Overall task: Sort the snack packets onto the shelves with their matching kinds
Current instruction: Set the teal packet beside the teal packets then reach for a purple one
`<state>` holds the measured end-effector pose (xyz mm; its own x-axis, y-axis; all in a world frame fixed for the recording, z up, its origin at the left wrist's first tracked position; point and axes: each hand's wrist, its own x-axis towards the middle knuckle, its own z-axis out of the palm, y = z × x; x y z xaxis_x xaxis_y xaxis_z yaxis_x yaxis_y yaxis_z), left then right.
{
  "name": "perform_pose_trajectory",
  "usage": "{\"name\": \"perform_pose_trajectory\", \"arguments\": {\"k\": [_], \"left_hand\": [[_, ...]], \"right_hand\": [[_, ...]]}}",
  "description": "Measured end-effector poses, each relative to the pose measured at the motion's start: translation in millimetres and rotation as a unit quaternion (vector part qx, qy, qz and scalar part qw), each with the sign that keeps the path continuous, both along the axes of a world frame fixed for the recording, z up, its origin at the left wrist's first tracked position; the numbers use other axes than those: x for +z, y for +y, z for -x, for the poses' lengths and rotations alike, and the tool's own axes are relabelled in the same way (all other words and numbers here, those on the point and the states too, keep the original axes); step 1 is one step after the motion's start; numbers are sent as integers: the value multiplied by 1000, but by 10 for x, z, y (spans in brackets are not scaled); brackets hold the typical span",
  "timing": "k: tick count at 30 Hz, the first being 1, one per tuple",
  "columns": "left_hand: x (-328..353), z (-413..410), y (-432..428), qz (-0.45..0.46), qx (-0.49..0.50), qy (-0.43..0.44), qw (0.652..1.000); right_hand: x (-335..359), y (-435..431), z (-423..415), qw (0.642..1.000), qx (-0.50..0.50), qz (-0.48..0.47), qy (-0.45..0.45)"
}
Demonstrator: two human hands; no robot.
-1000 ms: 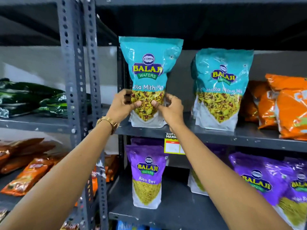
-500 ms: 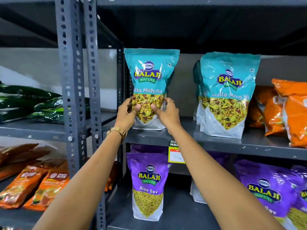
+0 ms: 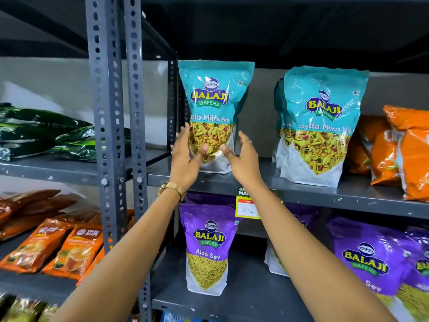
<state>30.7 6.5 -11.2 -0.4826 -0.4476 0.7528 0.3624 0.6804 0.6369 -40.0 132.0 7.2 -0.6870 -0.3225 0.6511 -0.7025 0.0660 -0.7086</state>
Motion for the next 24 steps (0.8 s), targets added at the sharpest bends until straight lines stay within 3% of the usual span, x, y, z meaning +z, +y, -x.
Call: {"name": "perform_pose_trajectory", "arguments": {"k": [5, 9, 13, 15, 17, 21, 24], "left_hand": [[-224, -109, 593, 146, 64, 100, 982], [-589, -182, 1217, 172, 54, 162, 970], [-1183, -145, 1785, 186, 15, 150, 971], [-1613, -69, 2133, 126, -50, 87, 987], [-2106, 53, 2452, 43, -127, -29, 991], [-2893, 538, 2850, -56, -197, -205, 957], [-2992, 1013, 3066, -94, -213, -290, 928]], "right_hand": [[-324, 468, -200, 993, -7, 69, 97], [-746, 1011, -293, 984, -47, 119, 121], [-1321, 1644, -266, 974, -106, 172, 98], [-1684, 1967, -147, 966, -152, 203, 51], [-2104, 2294, 59, 948, -214, 237, -3], [-2787, 2893, 564, 917, -322, 193, -136], [-3153, 3204, 893, 906, -333, 144, -218]]}}
